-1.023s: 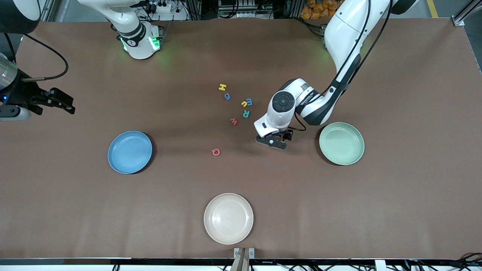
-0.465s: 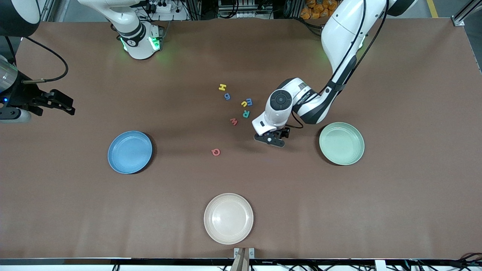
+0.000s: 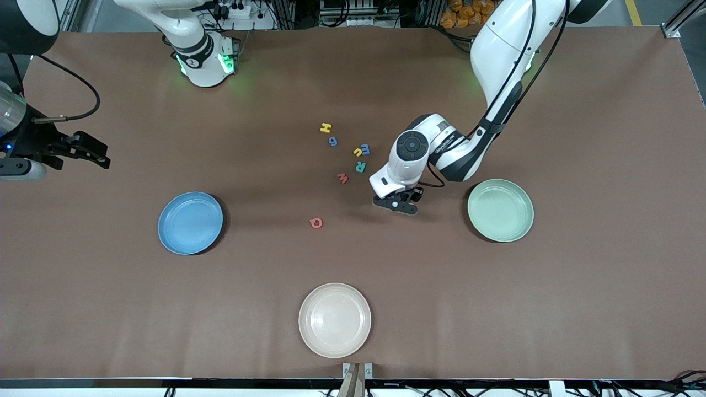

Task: Sort upper and lower case letters into plates
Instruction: 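Lower the left gripper and grasp the blue M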

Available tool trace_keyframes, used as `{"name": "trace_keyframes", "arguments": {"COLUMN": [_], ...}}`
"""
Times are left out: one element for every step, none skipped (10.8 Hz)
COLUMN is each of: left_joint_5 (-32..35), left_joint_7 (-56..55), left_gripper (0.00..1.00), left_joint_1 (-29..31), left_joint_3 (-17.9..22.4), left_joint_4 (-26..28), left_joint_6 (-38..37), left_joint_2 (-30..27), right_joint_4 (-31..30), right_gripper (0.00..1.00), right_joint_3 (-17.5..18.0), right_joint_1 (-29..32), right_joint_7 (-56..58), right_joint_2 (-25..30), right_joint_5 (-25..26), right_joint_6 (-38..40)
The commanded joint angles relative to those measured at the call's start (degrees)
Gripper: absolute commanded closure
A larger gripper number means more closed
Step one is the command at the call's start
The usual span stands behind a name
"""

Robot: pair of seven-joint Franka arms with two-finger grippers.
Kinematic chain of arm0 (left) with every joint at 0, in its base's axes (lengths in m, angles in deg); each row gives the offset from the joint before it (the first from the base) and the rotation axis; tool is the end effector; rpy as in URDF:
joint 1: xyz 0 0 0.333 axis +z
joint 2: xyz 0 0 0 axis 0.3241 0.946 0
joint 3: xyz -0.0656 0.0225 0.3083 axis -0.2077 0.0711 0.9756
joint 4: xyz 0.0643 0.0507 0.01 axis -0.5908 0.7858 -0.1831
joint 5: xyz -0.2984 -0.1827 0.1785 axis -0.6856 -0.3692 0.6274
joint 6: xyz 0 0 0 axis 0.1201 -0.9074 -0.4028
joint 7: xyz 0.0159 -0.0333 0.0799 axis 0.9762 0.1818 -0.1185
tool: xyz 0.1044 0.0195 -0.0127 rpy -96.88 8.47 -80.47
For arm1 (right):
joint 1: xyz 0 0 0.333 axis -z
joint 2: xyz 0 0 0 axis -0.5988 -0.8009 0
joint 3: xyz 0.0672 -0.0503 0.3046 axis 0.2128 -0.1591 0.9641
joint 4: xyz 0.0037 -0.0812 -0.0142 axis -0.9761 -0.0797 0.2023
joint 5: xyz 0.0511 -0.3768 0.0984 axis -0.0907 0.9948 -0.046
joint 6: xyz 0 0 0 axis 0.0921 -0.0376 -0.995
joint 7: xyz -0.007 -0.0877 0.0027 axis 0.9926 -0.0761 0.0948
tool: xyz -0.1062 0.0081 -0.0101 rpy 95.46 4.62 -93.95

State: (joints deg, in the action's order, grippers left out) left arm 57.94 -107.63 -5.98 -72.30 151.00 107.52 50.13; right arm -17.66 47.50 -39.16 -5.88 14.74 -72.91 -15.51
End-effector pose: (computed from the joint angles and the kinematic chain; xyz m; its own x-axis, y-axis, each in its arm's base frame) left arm 0.4836 -0.4081 0.1699 0.9650 -0.2619 -0.0120 -0.2615 -0.9648 0.0271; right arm 0.5648 0.0022 0.5866 0.9999 0.0144 0.0035 0.0144 -0.9999 0.0063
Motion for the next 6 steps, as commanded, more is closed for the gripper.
{"name": "trace_keyframes", "arguments": {"left_joint_5": [-0.36, -0.36, -0.36, -0.36, -0.36, -0.45], "left_joint_7": [-1.6, -1.51, -1.34, -0.73, 0.41, 2.25], "left_gripper": [0.73, 0.97, 1.0, 1.0, 1.0, 1.0], "left_joint_1": [0.02, 0.02, 0.02, 0.63, 0.98, 0.98], "left_joint_3": [-0.02, -0.02, -0.02, -0.02, -0.02, -0.02], "left_joint_4": [0.72, 0.72, 0.54, 0.45, 0.28, -0.85], "left_joint_6": [0.61, 0.61, 0.61, 0.44, -0.96, -4.71], "left_joint_2": [0.25, 0.25, 0.08, -0.18, -0.8, -1.24], "right_joint_4": [0.0, -0.08, -0.09, -0.09, -0.09, -0.17], "right_gripper": [0.0, 0.0, 0.0, 0.0, 0.0, 0.0], "right_joint_3": [0.33, 0.33, 0.33, 0.33, 0.33, 0.33], "right_joint_1": [0.79, 0.62, 0.62, 0.62, 0.62, 0.53], "right_joint_7": [0.82, 0.82, 0.82, 0.82, 0.82, 0.82], "right_joint_2": [-0.12, -0.12, -0.12, -0.12, -0.12, -0.12], "right_joint_5": [-0.86, -0.86, -0.86, -0.86, -0.86, -0.86], "right_joint_6": [0.53, 0.44, 0.36, 0.36, 0.36, 0.36]}}
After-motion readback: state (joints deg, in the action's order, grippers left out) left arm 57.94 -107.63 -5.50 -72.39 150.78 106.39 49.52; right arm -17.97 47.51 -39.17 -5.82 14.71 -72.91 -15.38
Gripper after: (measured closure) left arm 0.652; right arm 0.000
